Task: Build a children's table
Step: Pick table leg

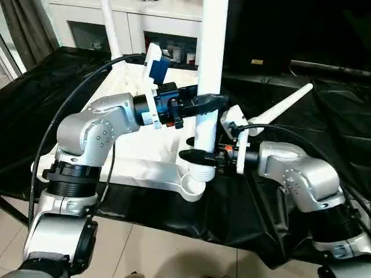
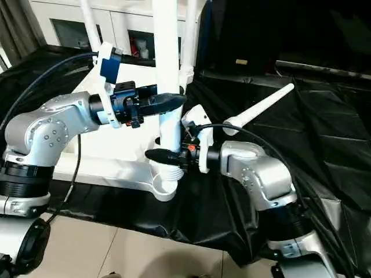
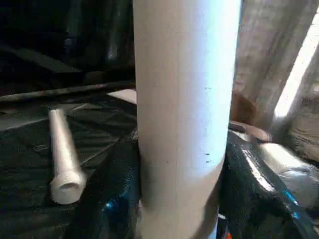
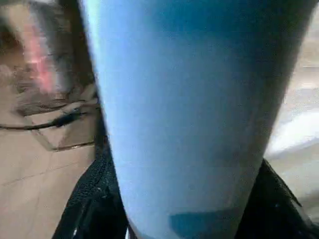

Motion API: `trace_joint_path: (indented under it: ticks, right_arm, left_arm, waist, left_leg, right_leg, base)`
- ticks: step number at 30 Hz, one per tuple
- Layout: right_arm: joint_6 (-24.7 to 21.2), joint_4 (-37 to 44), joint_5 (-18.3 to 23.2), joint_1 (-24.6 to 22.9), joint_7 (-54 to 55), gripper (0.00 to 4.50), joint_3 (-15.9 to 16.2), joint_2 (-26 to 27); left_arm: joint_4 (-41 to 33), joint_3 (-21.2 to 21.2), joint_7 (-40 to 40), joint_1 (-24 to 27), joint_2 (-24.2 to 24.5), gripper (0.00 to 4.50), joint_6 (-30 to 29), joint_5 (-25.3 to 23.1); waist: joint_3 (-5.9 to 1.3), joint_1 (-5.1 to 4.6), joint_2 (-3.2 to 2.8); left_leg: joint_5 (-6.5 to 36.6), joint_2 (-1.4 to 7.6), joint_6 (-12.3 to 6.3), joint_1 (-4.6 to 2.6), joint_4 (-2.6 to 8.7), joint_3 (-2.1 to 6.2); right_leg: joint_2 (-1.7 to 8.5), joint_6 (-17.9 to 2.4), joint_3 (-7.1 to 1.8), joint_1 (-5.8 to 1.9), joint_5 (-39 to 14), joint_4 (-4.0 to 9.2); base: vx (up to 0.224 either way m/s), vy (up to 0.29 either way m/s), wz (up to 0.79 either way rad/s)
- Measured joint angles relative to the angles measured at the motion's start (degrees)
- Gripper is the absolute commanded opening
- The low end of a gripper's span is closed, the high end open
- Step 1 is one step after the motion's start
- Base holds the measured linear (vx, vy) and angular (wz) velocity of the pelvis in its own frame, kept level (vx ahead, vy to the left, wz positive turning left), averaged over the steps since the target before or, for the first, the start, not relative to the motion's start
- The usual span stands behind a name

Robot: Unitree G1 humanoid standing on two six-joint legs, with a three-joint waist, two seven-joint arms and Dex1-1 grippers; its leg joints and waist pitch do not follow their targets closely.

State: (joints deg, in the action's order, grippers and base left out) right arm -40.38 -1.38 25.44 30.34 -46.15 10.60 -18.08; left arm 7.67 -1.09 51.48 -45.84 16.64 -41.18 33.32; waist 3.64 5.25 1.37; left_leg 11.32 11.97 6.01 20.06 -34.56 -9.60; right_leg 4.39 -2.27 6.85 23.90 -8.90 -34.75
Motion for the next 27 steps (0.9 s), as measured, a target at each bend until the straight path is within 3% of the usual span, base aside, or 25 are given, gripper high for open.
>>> trace_joint_path:
  ticks: [5, 9, 12, 23, 24, 27]
  right_arm:
    - [1.5, -3.5, -3.3, 0.2, 6.8, 1.95, -1.0, 2.8]
    - [3.3, -6.6, -6.4, 1.4, 13.6, 1.95, -1.3, 7.0]
    - [3.8, -8.1, -7.6, 2.0, 16.3, 1.95, -1.3, 8.2]
    - [6.4, -10.5, -9.6, 3.8, 20.1, 1.94, -1.5, 11.8]
    - [7.7, -11.0, -10.0, 3.8, 20.1, 2.29, -1.5, 12.0]
    - [8.2, -11.3, -8.5, 3.8, 19.4, 2.63, -2.8, 13.0]
  left_arm:
    - [2.7, 0.2, -9.1, 0.0, -4.3, 2.96, 2.9, -4.4]
    - [5.4, 1.5, -22.1, -0.2, -10.9, 2.96, 4.0, -7.0]
    - [6.2, 2.6, -26.0, -0.2, -12.8, 2.79, 4.0, -7.3]
    - [7.3, 6.3, -31.3, -1.2, -14.7, 1.95, 5.4, -7.2]
    - [7.2, 6.3, -30.9, -1.2, -14.5, 1.89, 5.7, -7.2]
    - [6.7, 6.1, -29.5, -1.2, -13.7, 1.88, 6.1, -7.2]
  waist:
    - [-0.01, -0.06, -0.01]
    - [-0.01, -0.13, -0.02]
    - [-0.01, -0.25, -0.02]
    - [0.01, -0.15, 0.01]
    - [0.01, -0.14, 0.01]
    - [0.02, -0.15, 0.04]
  left_leg:
    - [0.0, 0.0, 0.01, 0.02, -0.01, 0.02]
    - [0.0, -0.02, 0.01, 0.14, -0.05, 0.03]
    - [0.0, -0.02, 0.0, 0.14, -0.02, 0.04]
    - [0.0, -0.01, 0.0, 0.12, -0.02, 0.04]
    - [0.0, -0.01, 0.0, 0.12, -0.02, 0.04]
    - [0.0, 0.0, 0.0, 0.13, -0.01, 0.04]
  right_leg:
    - [0.0, 0.0, 0.01, 0.0, 0.0, 0.0]
    - [-0.01, 0.0, 0.03, 0.09, 0.0, 0.01]
    - [-0.05, 0.0, 0.03, 0.12, 0.0, 0.02]
    - [-0.04, 0.0, 0.03, 0.08, 0.0, 0.02]
    - [-0.04, 0.0, 0.03, 0.09, 0.0, 0.02]
    - [-0.04, 0.0, 0.03, 0.1, 0.0, 0.03]
  base:
    - [0.0, 0.0, 0.0]
    - [0.0, 0.0, 0.0]
    - [0.0, 0.0, 0.0]
    - [0.0, 0.0, 0.0]
    - [0.0, 0.0, 0.0]
    - [0.0, 0.0, 0.0]
